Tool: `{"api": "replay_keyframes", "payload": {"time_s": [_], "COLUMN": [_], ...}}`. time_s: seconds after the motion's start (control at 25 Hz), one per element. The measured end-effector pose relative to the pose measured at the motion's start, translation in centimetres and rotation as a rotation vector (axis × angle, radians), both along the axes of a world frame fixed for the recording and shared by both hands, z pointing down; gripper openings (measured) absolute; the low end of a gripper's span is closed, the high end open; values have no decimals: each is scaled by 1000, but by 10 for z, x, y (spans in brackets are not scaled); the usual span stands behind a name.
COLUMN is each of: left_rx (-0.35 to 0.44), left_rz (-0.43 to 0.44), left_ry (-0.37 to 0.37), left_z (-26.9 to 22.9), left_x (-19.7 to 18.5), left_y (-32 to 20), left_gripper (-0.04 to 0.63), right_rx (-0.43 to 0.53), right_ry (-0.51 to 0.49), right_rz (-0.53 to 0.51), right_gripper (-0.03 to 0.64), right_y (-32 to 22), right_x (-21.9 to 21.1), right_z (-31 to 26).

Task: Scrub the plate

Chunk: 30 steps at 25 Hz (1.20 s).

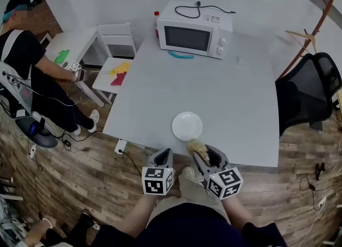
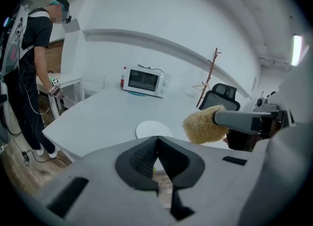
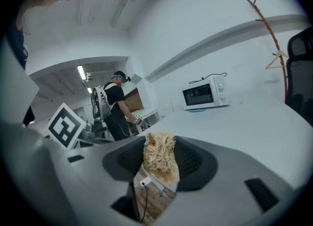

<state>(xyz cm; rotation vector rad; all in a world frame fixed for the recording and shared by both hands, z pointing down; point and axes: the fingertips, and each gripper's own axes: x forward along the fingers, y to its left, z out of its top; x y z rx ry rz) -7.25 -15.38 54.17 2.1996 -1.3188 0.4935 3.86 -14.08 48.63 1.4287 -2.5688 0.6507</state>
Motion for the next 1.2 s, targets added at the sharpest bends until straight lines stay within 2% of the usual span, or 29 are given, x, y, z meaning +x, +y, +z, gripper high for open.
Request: {"api": "replay_keyframes", "payload": {"time_s": [0.24, 0.6, 0.92, 1.2], "left_rx": [3, 43, 84, 100], "left_rz": [30, 35, 42, 61], "left_ry": [70, 58, 63, 59], "left_z": [-18, -31, -40, -42], "left_x": [-7, -26, -34, -38], "left_y": [59, 137, 167, 172], "left_gripper": [18, 18, 18, 18], "right_rx": [38, 65, 99, 131], "right_ry": [1, 0, 7, 0], "right_rz": [25, 5, 7, 22], "right_gripper": [181, 181, 179, 179], "right_y": [59, 138, 172, 172], "right_x": [-17, -39, -50, -57], "right_z": [-11, -18, -24, -31]}}
